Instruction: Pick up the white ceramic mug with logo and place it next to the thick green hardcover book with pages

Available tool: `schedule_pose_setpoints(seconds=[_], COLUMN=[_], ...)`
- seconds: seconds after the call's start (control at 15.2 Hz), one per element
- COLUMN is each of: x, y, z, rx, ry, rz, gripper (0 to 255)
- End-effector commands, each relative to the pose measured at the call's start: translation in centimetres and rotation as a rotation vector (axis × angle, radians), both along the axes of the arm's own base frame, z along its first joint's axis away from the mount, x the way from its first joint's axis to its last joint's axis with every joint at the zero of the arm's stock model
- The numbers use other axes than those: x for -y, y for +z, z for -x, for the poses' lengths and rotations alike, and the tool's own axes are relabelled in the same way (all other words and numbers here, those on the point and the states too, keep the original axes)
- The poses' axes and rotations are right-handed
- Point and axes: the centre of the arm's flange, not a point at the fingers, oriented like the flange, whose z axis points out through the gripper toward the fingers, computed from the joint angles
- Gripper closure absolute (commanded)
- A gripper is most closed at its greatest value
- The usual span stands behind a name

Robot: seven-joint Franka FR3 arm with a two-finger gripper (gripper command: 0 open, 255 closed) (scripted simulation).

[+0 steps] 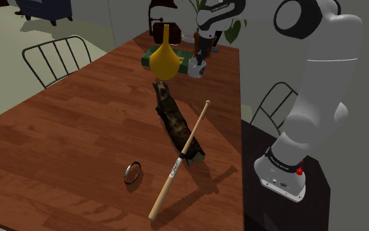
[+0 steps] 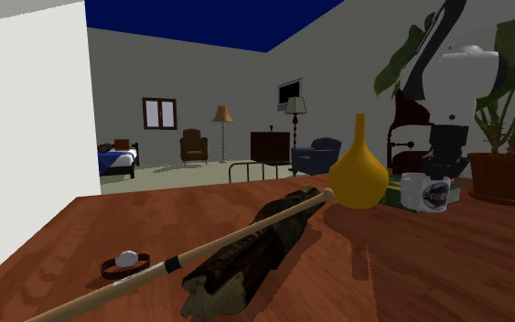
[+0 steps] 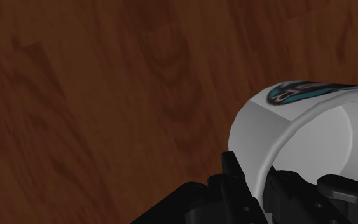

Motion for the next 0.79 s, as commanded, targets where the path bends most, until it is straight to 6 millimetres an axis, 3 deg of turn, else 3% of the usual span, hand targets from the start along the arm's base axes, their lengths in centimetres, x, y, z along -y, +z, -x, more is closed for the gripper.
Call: schedule_pose_setpoints(seconds=[0.0,0.33,0.73], x=[0.0,0.0,0.0], y=[-1.1,-3.6,-3.6], z=[0.0,0.0,0.0], rx=[0.0,0.0,0.0], ry=[0.0,0.0,0.0], rz=[0.0,0.0,0.0], gripper=[255,255,255])
